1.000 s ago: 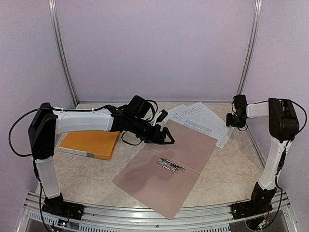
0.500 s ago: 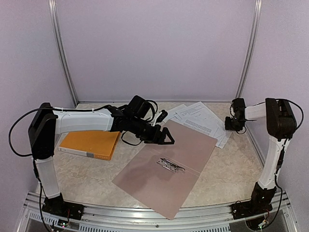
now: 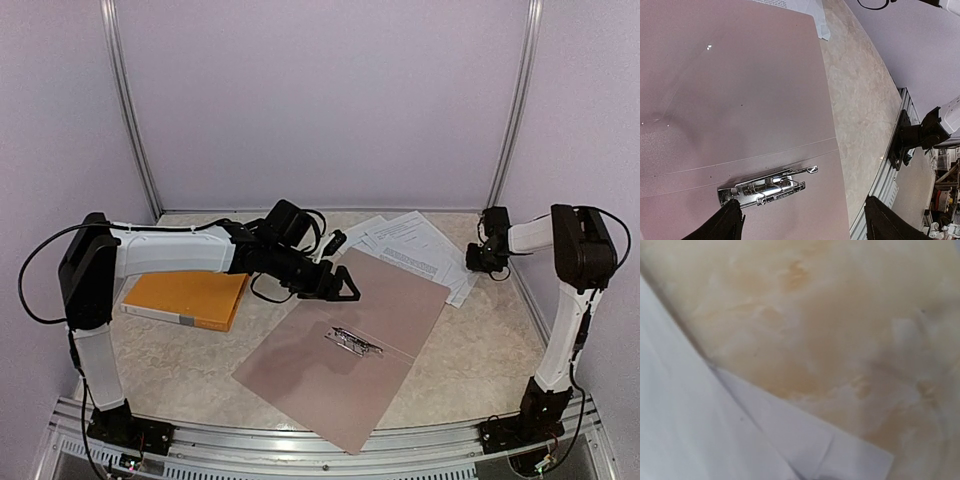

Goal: Put the files into the folder
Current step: Pick up the file from the corner of the board, then place the file in the folder.

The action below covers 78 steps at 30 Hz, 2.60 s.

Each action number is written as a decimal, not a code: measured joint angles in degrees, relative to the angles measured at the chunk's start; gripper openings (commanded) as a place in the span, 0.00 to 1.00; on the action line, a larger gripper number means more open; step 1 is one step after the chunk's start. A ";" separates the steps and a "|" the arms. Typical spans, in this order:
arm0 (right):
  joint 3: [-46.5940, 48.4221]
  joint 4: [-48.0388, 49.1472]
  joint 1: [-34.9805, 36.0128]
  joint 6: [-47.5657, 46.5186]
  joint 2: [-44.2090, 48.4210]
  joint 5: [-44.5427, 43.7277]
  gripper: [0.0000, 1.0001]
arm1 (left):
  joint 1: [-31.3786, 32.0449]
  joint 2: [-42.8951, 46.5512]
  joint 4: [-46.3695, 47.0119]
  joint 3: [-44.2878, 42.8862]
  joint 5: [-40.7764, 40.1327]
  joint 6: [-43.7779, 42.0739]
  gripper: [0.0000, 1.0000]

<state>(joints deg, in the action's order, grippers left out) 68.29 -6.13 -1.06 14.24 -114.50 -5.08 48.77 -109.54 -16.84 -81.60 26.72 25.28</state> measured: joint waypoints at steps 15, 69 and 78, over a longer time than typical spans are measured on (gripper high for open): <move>0.31 -4.72 0.02 -0.17 4.76 1.07 0.00 | 0.00 0.00 -0.09 0.24 0.00 0.00 0.80; -3.04 -19.23 25.00 3.74 56.94 -4.15 0.00 | -4.52 0.02 1.79 0.35 -2.29 3.48 0.80; 3.63 -21.46 38.56 1.57 50.05 -0.90 0.00 | -7.74 4.09 0.94 2.19 -7.89 5.51 0.80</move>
<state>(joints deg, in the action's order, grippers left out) 71.92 -27.59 37.50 15.81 -64.45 -5.98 41.04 -105.45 -15.90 -79.42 18.83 30.79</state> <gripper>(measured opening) 0.003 0.804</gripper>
